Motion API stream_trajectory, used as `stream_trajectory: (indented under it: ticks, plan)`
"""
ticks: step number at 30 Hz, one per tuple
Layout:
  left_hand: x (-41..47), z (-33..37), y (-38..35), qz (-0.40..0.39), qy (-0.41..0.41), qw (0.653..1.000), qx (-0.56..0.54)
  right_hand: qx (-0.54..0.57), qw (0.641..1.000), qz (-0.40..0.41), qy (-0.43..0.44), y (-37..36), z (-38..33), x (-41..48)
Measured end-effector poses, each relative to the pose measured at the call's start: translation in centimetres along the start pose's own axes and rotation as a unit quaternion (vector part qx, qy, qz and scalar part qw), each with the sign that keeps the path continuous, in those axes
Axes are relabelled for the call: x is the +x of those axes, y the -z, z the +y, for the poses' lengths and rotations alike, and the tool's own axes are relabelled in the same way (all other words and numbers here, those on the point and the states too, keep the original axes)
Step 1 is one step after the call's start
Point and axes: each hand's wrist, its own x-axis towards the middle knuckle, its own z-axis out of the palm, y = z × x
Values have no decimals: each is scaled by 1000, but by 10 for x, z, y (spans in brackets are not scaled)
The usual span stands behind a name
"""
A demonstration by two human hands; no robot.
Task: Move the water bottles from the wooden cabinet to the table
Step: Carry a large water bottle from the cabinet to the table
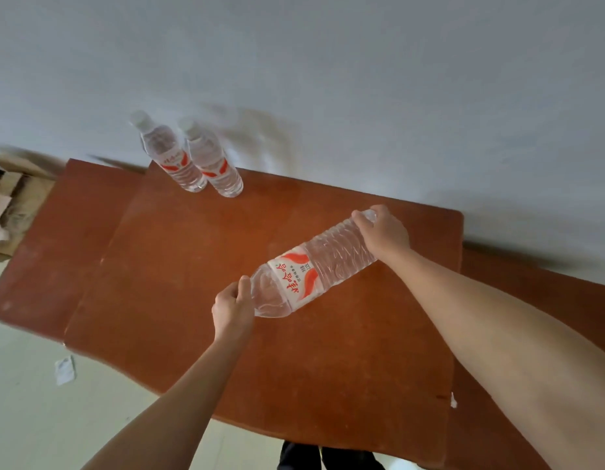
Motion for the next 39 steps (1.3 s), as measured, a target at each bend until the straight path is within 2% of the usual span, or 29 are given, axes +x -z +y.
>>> stream_trajectory:
  ticks: [4,7,13,19,23,29,34,39]
  plan:
    - [-6,-14,-7,2,18,999,-31,-64,997,19,25,-7,1,0]
    - [-21,-12,-4,-9,7,999,-37,-71,997,6,20,-2,0,-9]
    - [-52,-17,28,9,-29,999,14,-56,994,-96,16,9,4,-63]
    - [-119,-47,94,60,-19,997,53,-55,981,-184,22,-9,-13,-147]
    - [-159,-90,141,81,-14,996,40,-87,972,-207,64,-22,-44,-202]
    - [-215,-159,221,185,25,982,0,-157,954,-210,145,-57,-111,-290]
    - [-260,-236,304,248,58,965,-67,-209,923,-210,244,-103,-178,-380]
    - [-303,-319,391,293,70,948,-102,-204,900,-233,306,-168,-236,-480]
